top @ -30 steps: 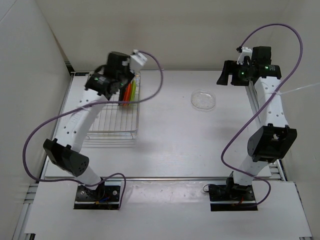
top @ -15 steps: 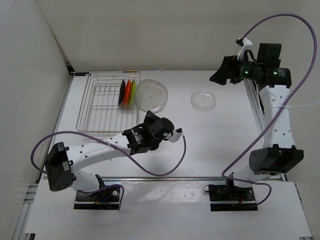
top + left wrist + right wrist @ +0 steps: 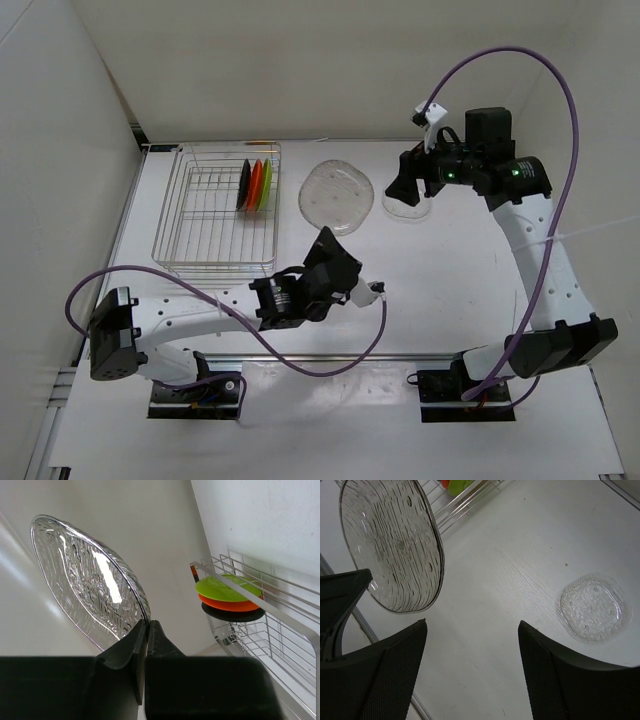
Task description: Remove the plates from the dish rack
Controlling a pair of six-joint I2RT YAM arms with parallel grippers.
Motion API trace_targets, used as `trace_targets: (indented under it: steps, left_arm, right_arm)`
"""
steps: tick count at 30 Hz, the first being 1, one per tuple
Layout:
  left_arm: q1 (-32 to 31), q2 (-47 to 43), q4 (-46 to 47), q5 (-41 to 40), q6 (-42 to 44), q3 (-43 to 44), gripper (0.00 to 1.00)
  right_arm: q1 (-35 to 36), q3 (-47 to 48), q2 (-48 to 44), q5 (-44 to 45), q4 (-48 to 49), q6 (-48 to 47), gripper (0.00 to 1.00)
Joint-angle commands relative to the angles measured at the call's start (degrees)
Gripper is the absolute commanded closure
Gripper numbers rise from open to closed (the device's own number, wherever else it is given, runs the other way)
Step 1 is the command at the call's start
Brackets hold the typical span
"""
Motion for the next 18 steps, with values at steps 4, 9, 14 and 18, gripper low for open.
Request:
trace_targets:
  steps: [4,9,14,18]
  left_arm:
    - [-1.7,0.7,2.9,0.1,0.8,1.3,0.89]
    - [-2.2,1.4,3.5,0.1,0.8,1.9,0.89]
    - [-3.3,2.0,4.3,0.1,0.8,1.9,0.89]
    - [-3.3,3.2,5.1,-0.6,1.5,2.4,0.89]
  right_arm:
    - [3.2,0.0,0.7,2.0,2.3,-3.2,0.23]
    - [4.9,0.5,1.9,2.0,2.3,-3.2,0.23]
    - [5.5,1.0,4.2,2.0,2.3,-2.7,0.25]
    - [6.0,2.2,5.6,2.0,1.8,-2.7,0.35]
